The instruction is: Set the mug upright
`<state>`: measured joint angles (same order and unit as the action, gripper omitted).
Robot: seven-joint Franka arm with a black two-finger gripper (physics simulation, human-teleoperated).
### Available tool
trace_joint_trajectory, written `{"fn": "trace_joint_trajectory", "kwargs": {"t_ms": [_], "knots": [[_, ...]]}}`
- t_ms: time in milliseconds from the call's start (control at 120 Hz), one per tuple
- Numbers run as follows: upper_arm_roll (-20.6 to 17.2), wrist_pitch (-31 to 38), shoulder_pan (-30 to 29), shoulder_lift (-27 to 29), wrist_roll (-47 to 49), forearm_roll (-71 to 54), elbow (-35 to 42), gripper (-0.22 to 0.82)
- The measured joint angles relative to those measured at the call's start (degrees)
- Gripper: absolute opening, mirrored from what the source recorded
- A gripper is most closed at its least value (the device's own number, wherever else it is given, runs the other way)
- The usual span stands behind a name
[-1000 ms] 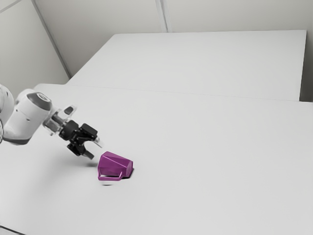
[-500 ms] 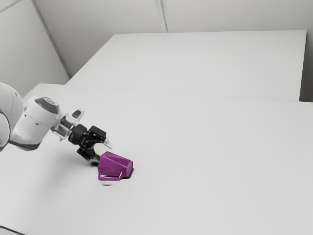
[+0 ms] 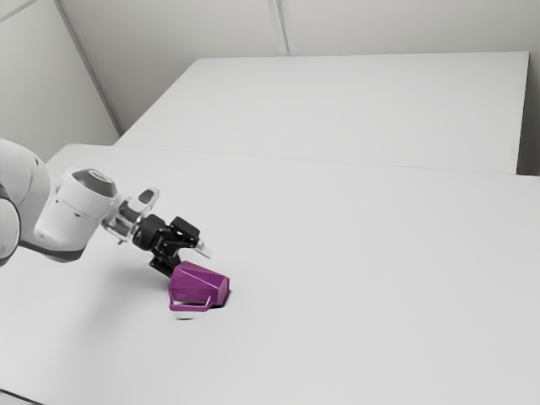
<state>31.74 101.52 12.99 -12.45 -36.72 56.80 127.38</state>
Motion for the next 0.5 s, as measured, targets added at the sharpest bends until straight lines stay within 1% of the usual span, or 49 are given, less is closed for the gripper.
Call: {"fn": "trace_joint_trajectory", "kwargs": {"t_ms": [100, 225, 292, 392, 500], "knots": [[-0.01, 0.03, 0.04, 0.02, 0.41, 0.42, 0.00, 0.34], [0.00, -0.08, 0.04, 0.09, 0.82, 0.59, -0.14, 0.11], [-0.01, -0.17, 0.04, 0.11, 1.01, 0.63, -0.11, 0.02], [-0.02, -0.75, 0.04, 0.13, 1.29, 0.66, -0.07, -0.07], [-0.02, -1.49, 0.04, 0.20, 1.55, 0.76, -0.06, -0.12]]}}
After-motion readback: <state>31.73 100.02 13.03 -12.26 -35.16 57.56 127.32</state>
